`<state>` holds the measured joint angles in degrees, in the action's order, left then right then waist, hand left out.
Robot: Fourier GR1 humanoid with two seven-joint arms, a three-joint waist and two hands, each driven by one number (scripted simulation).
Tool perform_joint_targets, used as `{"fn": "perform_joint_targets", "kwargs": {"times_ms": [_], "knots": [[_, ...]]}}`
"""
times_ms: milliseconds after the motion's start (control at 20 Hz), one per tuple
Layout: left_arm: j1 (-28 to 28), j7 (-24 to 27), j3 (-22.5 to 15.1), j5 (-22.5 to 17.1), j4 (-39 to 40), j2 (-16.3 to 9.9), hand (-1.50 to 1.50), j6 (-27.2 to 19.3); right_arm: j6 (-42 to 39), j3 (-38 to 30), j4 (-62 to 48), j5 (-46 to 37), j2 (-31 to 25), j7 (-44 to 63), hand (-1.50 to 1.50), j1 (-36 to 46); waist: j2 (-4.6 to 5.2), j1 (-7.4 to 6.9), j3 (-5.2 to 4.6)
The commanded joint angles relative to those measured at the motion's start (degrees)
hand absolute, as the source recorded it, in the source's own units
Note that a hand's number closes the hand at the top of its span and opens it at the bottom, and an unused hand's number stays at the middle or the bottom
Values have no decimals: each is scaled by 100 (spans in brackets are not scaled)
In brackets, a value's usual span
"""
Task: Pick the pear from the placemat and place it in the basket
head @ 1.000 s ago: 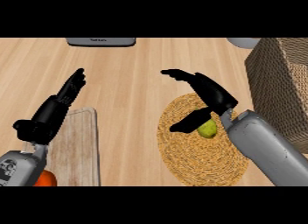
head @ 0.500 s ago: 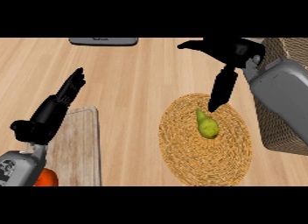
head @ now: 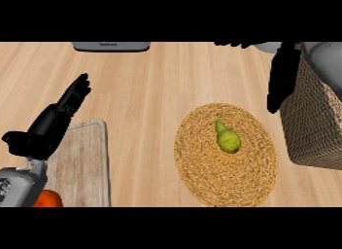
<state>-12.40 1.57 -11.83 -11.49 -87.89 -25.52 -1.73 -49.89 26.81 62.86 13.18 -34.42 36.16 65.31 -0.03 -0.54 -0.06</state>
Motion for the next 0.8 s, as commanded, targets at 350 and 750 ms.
{"fn": "perform_joint_targets", "kwargs": {"times_ms": [350, 750], "knots": [[179, 128, 152, 263, 25, 303, 0, 204, -118, -536, 52, -784, 231, -239, -150, -547, 13, 10, 5], [65, -140, 299, 390, -109, 347, 0, 257, 911, -422, 418, -1864, 871, -955, -150, -1807, 26, 2, 9]]}}
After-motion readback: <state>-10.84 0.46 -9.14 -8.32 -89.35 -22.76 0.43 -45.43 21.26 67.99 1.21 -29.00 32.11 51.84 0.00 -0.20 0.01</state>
